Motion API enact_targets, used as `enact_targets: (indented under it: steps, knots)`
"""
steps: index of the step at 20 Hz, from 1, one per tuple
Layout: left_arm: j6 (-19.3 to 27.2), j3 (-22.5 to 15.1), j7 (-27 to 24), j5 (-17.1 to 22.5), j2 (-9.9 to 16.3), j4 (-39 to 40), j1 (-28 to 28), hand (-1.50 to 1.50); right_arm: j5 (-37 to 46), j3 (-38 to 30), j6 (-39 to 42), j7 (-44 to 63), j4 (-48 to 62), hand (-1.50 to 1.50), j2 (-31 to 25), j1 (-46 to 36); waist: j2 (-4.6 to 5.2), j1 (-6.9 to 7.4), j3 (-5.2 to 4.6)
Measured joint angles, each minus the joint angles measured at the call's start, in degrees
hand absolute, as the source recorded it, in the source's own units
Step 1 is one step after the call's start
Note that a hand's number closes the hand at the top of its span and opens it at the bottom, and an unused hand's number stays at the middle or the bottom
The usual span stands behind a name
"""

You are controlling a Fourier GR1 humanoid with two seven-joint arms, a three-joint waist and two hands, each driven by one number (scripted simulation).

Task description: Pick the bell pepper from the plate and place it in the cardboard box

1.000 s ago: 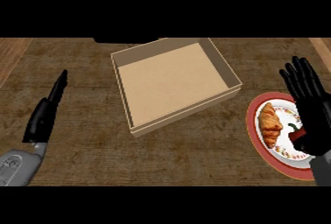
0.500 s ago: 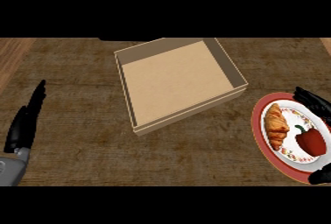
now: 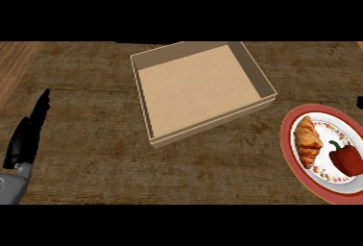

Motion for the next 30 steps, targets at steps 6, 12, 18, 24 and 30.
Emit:
enact_targets:
  steps: [6, 12, 18, 24, 30]
  knots:
    - [-0.55, 0.15, -0.2, -0.2, 0.07, -0.04, 0.03, 0.0, 12.75, 6.86, -5.93, -6.97, 3.82, -1.5, -6.98, -2.91, 0.08, 0.77, -0.19]
    - [-1.03, 0.47, 0.97, -0.65, -0.13, 0.37, -1.69, 0.0, 24.74, 15.52, -9.5, -9.56, 8.84, -1.5, -9.55, -9.35, 0.07, 0.79, -0.38]
    - [-0.93, 1.33, 1.27, -1.3, -0.38, 0.26, -0.71, 0.0, 33.6, 22.47, -11.65, -11.15, 16.96, -1.5, -6.47, -16.45, -0.26, -0.05, -0.48]
    - [-1.21, 2.44, 2.19, -2.17, -1.09, -0.36, -0.05, 0.0, 40.11, 25.69, -14.28, -12.41, 26.33, -1.5, -0.38, -23.38, -0.52, -1.11, -0.52]
    - [-2.58, 4.6, 2.19, -2.62, -0.57, -0.95, 1.33, 0.0, 43.36, 26.49, -16.43, -13.87, 32.43, -1.5, 3.02, -26.15, -0.71, -1.9, -0.54]
